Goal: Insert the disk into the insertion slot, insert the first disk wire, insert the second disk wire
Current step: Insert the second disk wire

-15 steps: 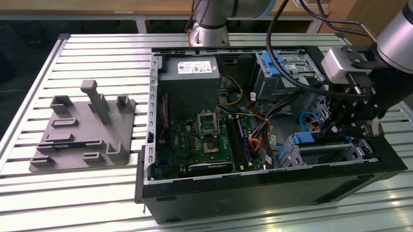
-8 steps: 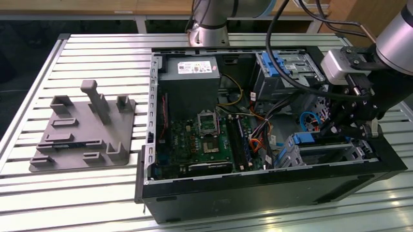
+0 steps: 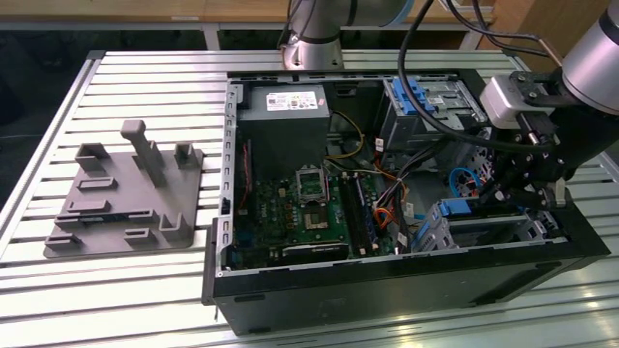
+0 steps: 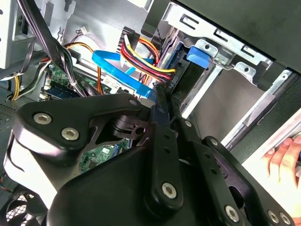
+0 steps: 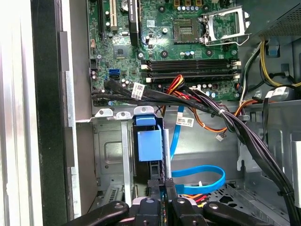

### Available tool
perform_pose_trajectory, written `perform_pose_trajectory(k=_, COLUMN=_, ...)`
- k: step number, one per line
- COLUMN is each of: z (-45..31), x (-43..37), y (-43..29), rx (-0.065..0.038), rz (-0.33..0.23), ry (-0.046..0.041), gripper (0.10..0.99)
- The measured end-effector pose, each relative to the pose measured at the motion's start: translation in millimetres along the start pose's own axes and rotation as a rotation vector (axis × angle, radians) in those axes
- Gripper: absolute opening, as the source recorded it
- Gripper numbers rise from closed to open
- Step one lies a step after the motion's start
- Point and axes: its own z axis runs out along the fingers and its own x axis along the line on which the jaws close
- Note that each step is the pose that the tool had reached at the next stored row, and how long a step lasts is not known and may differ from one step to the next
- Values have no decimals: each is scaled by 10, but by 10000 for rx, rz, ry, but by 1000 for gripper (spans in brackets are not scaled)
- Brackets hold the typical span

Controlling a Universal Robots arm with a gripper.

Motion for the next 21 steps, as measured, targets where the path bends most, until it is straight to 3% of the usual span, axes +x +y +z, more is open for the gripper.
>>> perform_pose_trajectory(k=8, z=7, x=6, y=0, rx=-2, rz=0, ry=-13, gripper=173)
perform_pose_trajectory(k=10, z=-13, x=5, y=0, rx=0, rz=0, ry=-3, gripper=290)
perform_pose_trajectory(k=11, z=-22, x=4, y=0, rx=-1, rz=0, ry=-5, gripper=290)
perform_pose_trajectory(k=12, z=-37, x=3, y=1, rx=0, rz=0, ry=-4, gripper=349)
perform_pose_trajectory(k=15, z=-104, x=-2, y=2, rx=0, rz=11, ry=-2, gripper=471)
perform_pose_trajectory(k=21, z=-324, x=-30, y=7, rx=11, rz=151, ry=12, gripper=471)
